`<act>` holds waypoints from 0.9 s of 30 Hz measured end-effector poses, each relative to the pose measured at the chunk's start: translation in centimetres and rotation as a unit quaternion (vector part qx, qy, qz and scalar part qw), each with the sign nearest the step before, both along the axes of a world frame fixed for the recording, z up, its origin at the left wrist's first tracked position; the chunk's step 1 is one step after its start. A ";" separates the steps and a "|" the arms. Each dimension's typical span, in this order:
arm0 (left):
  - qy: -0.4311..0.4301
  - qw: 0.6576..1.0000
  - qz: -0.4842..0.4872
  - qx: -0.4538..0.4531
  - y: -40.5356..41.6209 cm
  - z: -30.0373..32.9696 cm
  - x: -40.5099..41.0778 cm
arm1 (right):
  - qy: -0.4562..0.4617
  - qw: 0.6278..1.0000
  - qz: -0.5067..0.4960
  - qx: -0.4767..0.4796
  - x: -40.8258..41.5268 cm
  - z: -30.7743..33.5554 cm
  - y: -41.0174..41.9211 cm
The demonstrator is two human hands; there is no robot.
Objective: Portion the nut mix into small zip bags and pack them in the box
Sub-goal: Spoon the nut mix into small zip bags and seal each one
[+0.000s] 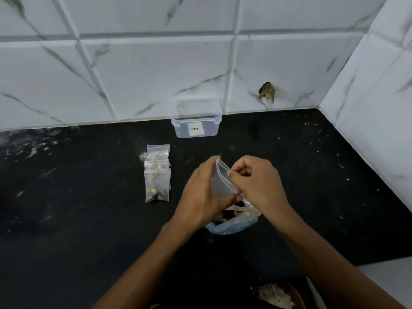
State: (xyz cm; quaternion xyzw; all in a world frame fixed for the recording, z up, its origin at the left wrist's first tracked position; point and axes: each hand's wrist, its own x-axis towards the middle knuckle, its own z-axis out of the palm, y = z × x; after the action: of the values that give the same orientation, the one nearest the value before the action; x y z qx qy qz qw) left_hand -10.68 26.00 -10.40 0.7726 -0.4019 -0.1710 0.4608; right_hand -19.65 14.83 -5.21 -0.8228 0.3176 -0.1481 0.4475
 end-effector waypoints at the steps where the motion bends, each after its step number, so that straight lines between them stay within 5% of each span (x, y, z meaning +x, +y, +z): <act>1: -0.009 1.000 0.003 -0.024 0.0 0.2 0.0 | -0.009 1.000 0.001 0.003 0.1 0.1 -0.1; 7: 0.049 0.995 0.026 -0.083 1.4 -0.3 1.3 | -0.001 1.000 0.023 -0.010 -0.7 -0.8 -2.2; 10: 0.091 0.994 0.022 -0.063 3.1 -1.1 2.2 | 0.174 0.963 0.096 -0.184 -2.1 -3.8 -3.5; 14: 0.122 0.992 -0.003 -0.020 4.7 -2.2 2.1 | 0.306 0.899 0.172 -0.261 -3.1 -7.5 -3.2; 20: 0.142 0.988 -0.055 0.025 5.5 -3.4 1.6 | 0.328 0.871 0.187 -0.315 -2.2 -9.0 -2.4; 27: 0.145 0.981 -0.111 0.068 5.0 -3.9 1.6 | 0.252 0.824 0.230 -0.453 -2.4 -6.3 -4.0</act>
State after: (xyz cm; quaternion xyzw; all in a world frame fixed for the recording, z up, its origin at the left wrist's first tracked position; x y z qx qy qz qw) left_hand -9.13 30.95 -14.27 0.7198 -0.4016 -0.3578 0.4388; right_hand -22.09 10.82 -11.50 -0.9907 0.1183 0.0447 -0.0502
